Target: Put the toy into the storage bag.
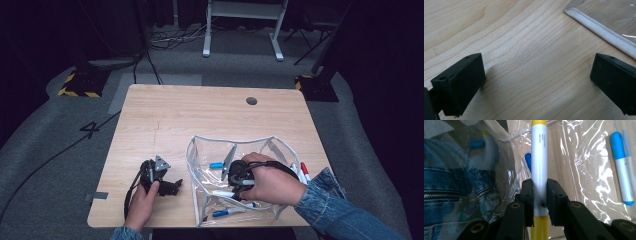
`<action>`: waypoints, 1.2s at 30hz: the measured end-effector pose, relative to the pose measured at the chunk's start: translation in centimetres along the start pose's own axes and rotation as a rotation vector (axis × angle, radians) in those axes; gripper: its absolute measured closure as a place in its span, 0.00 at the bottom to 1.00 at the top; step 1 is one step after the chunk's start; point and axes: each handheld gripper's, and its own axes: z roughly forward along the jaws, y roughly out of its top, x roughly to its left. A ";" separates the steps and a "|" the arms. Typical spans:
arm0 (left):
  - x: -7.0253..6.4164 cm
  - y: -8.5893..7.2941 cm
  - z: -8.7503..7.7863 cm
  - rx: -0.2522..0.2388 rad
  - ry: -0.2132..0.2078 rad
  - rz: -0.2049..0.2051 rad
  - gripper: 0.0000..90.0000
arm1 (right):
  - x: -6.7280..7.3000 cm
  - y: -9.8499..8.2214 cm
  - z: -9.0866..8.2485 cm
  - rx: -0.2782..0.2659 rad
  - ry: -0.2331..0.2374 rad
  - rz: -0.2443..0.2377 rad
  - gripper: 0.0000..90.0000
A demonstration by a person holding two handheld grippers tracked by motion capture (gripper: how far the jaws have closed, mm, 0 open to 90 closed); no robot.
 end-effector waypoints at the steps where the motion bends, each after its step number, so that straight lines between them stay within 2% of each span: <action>1: 0.0 0.0 0.0 0.002 0.000 0.002 0.00 | -0.1 0.0 0.2 0.009 0.003 -0.003 0.86; 13: 0.0 0.0 0.0 0.002 0.000 0.002 0.00 | -0.2 0.1 2.8 0.087 0.042 -0.027 0.86; 22: 0.0 0.0 0.0 0.001 0.002 0.004 0.00 | -0.2 0.1 3.8 0.109 0.075 -0.031 0.85; 23: 0.0 0.0 0.0 0.002 0.000 0.002 0.00 | -0.3 0.1 3.8 0.097 0.072 -0.024 0.80; 28: 0.0 0.0 0.0 0.002 0.000 0.002 0.00 | -0.5 -0.1 3.0 0.057 0.043 -0.004 0.75; 29: 0.0 0.0 0.0 0.002 0.000 0.002 0.00 | -0.5 -0.1 2.4 0.032 0.019 -0.008 0.73; 31: 0.0 0.0 0.0 0.002 0.000 0.002 0.00 | -0.5 -0.2 2.1 0.022 0.007 -0.004 0.73; 32: 0.0 0.0 0.0 0.002 0.000 0.002 0.00 | -0.6 -0.4 1.4 -0.007 -0.005 0.017 0.72; 33: 0.0 0.0 0.0 0.002 0.000 0.002 0.00 | -0.6 -0.4 1.4 -0.007 -0.005 0.017 0.72; 35: 0.0 0.0 0.0 0.001 0.002 0.004 0.00 | -0.5 -0.5 0.4 -0.040 -0.040 0.020 0.71; 36: 0.0 0.0 0.0 0.001 0.002 0.004 0.00 | -0.5 -0.8 -0.9 -0.089 -0.068 0.038 0.71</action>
